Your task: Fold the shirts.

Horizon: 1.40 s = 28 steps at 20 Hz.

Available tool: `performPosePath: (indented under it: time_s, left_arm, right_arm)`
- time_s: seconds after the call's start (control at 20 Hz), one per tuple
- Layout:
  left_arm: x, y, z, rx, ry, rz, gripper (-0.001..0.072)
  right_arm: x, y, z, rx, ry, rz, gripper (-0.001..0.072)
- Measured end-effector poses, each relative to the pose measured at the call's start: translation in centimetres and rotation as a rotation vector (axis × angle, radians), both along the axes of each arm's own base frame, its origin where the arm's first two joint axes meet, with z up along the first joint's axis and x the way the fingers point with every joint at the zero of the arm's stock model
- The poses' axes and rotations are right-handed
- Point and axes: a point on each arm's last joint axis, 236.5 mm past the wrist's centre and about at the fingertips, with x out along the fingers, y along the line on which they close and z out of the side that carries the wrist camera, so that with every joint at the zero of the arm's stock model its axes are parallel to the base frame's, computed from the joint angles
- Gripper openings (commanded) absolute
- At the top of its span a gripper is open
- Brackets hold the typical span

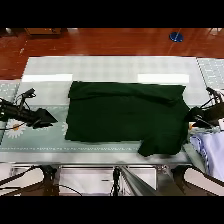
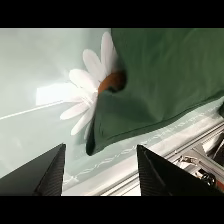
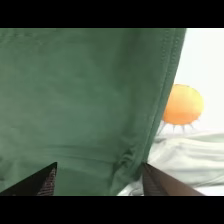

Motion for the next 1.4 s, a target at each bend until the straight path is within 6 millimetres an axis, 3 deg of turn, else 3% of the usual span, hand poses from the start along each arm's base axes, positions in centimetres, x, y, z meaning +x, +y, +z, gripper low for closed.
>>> performPosePath:
  time_s: [0.3, 0.45, 0.6, 0.7, 0.8, 0.85, 1.4]
  left_arm:
    - [-0.9, -0.7, -0.8, -0.011, 0.012, -0.014, 0.0536]
    - [-1.1, -1.5, -1.0, -0.01, 0.011, -0.047, 0.0536]
    - [-0.7, -2.3, -1.3, 0.01, -0.008, -0.08, 0.0536]
    - [-0.5, -2.6, -1.5, 0.021, -0.02, -0.093, 0.0538]
    - [-0.5, -2.9, -1.6, 0.024, -0.024, -0.103, 0.0703]
    - [-0.5, -3.0, -1.6, 0.024, -0.024, -0.108, 0.072]
    - [-4.3, -5.3, -3.0, -0.005, 0.14, -0.253, 0.072]
  right_arm:
    - [-1.7, 0.4, -3.1, -0.012, 0.023, -0.022, 0.0572]
    - [-2.3, 0.7, -4.1, -0.01, 0.031, -0.031, 0.0393]
    - [-2.3, 1.0, -4.5, -0.005, 0.027, -0.041, 0.0021]
    - [-2.3, 1.1, -4.6, -0.002, 0.025, -0.048, 0.0022]
    - [-2.3, 1.2, -4.6, 0.0, 0.02, -0.05, 0.0022]
    - [-2.2, 1.2, -4.5, -0.001, 0.016, -0.049, 0.0022]
    - [-1.6, 0.9, -3.0, -0.032, -0.052, -0.036, 0.0022]
